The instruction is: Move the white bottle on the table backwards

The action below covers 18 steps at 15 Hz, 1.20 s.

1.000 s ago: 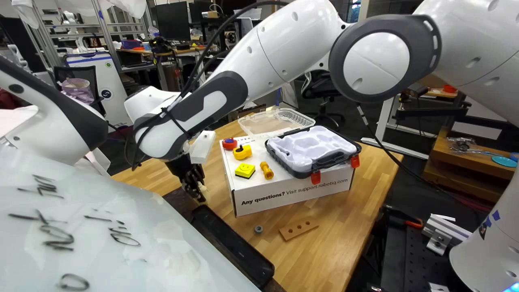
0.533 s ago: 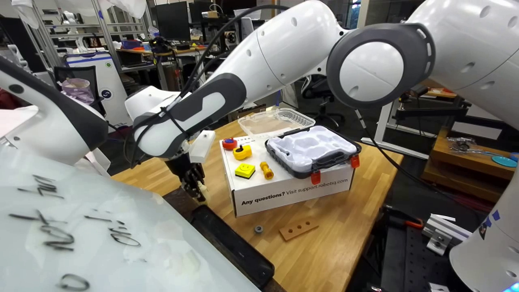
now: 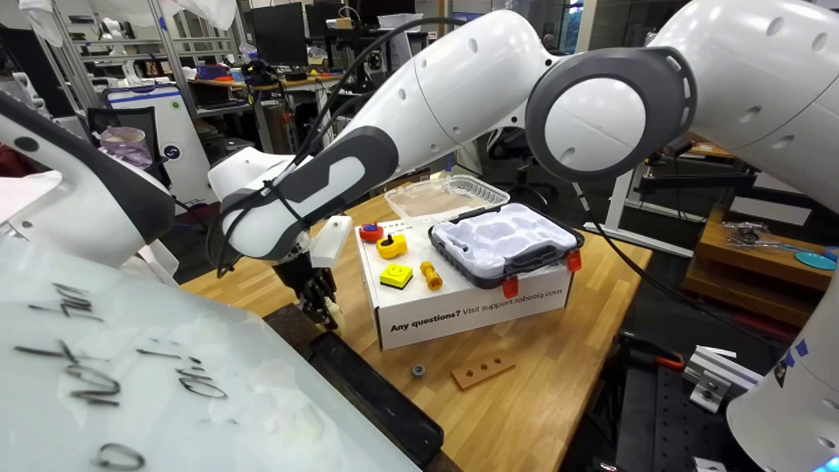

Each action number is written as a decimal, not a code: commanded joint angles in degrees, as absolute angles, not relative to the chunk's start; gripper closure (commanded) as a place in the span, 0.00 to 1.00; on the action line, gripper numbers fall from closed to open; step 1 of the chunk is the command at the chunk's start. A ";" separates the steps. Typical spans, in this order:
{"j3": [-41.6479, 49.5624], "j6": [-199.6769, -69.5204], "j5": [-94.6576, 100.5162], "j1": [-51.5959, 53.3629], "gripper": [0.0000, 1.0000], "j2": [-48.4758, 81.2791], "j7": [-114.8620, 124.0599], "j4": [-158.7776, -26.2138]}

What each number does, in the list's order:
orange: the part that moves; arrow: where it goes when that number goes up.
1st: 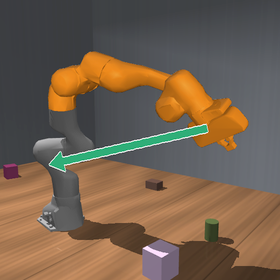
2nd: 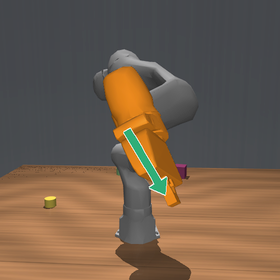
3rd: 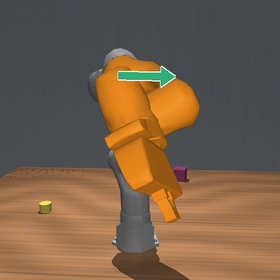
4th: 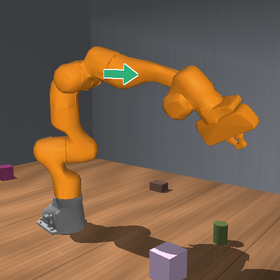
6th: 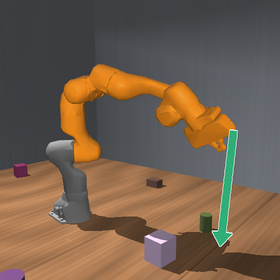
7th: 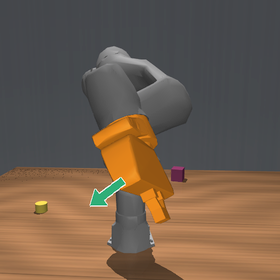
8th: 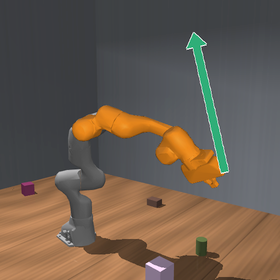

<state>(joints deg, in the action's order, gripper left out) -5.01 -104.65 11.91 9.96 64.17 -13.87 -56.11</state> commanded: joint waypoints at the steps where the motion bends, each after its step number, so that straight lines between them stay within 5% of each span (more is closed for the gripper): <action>1: -4.86 -101.89 10.60 9.75 0.41 64.96 -15.03 -53.95; 7: -5.64 -102.82 11.26 9.40 0.01 63.24 -14.86 -55.88; 18: -6.56 -107.95 10.79 8.81 0.00 53.97 -12.96 -62.37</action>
<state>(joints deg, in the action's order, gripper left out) -5.76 -104.54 11.90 9.87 58.30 -13.79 -56.56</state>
